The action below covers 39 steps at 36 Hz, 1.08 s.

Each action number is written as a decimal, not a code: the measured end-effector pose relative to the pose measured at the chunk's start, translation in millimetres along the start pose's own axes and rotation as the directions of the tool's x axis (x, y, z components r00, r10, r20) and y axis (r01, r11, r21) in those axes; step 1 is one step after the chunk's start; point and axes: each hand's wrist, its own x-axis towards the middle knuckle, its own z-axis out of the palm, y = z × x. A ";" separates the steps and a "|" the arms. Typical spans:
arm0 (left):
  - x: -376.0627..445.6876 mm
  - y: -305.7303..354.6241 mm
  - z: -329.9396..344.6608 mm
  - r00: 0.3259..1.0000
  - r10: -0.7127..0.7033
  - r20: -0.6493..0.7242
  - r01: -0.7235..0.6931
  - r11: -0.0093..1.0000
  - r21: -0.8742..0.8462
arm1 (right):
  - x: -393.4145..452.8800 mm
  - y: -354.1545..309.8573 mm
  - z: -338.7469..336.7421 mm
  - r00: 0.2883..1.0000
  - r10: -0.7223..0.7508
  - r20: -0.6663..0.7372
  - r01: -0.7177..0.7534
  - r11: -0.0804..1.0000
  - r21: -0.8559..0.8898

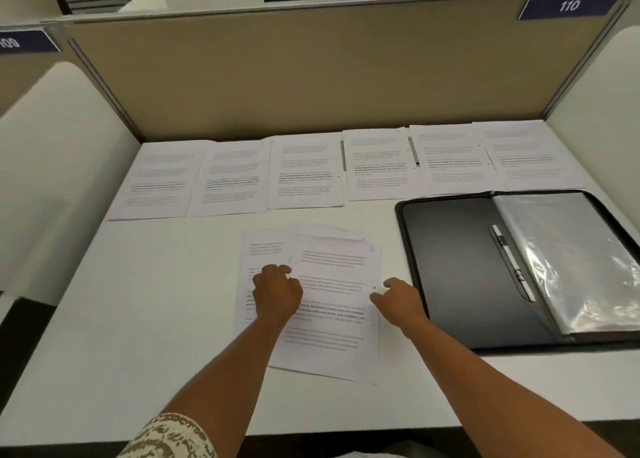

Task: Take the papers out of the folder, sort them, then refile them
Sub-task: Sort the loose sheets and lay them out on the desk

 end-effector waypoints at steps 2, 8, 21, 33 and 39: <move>1.0 -29.9 -11.9 0.994 -0.113 -0.002 0.113 0.994 -0.007 | 6.4 -16.0 23.8 0.998 0.000 0.070 -0.003 0.999 0.038; 0.1 -33.2 -15.5 0.988 -0.151 0.018 0.152 0.982 -0.110 | 7.3 -14.5 28.0 0.996 0.062 0.065 -0.075 0.969 0.233; 10.1 -23.2 -16.4 0.953 -0.291 0.078 0.302 0.917 -0.260 | 22.6 -23.2 36.4 0.994 0.081 0.070 -0.101 0.932 0.349; 29.5 -48.8 -31.5 0.959 -0.211 0.188 0.272 0.874 -0.403 | 15.2 -25.3 49.1 0.995 0.102 -0.016 -0.089 0.929 0.358; 34.4 -66.9 -53.5 0.989 -0.146 0.040 0.150 0.925 -0.349 | 8.3 -26.0 56.6 0.985 0.133 -0.112 -0.091 0.943 0.320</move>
